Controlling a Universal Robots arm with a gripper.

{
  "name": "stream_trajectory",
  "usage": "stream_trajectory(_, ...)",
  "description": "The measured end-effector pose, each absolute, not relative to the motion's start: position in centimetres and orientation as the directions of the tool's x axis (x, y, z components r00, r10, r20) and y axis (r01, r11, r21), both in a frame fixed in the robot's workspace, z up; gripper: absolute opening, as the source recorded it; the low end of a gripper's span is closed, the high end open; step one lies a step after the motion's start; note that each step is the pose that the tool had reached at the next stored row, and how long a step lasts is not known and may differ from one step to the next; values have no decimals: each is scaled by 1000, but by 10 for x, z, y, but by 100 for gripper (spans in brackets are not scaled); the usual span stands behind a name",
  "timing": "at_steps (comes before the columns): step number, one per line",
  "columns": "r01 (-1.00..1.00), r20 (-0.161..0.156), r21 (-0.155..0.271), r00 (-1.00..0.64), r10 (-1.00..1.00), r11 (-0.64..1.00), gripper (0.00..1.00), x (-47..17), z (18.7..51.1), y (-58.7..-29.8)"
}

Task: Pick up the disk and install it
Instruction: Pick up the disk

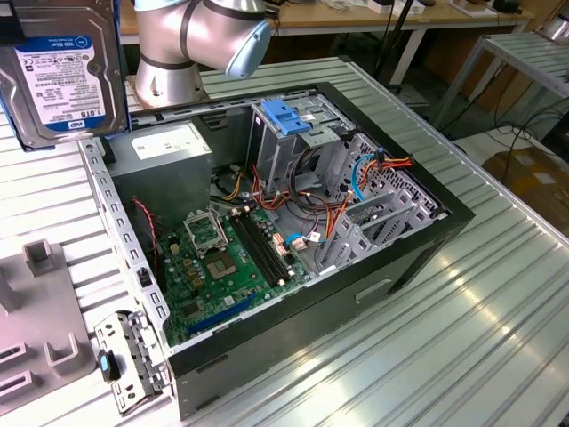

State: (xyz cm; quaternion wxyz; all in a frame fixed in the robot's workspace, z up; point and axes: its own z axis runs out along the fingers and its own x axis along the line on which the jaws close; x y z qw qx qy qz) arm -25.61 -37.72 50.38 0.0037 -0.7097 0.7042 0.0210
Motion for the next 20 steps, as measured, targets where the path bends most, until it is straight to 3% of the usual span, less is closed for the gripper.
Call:
stream_trajectory(11, -1000, -35, 24, 7, -999, -8, 37, -240, 504, -378)
stream_trajectory(20, -1000, -35, 24, 7, -999, -8, 37, -236, 504, -398)
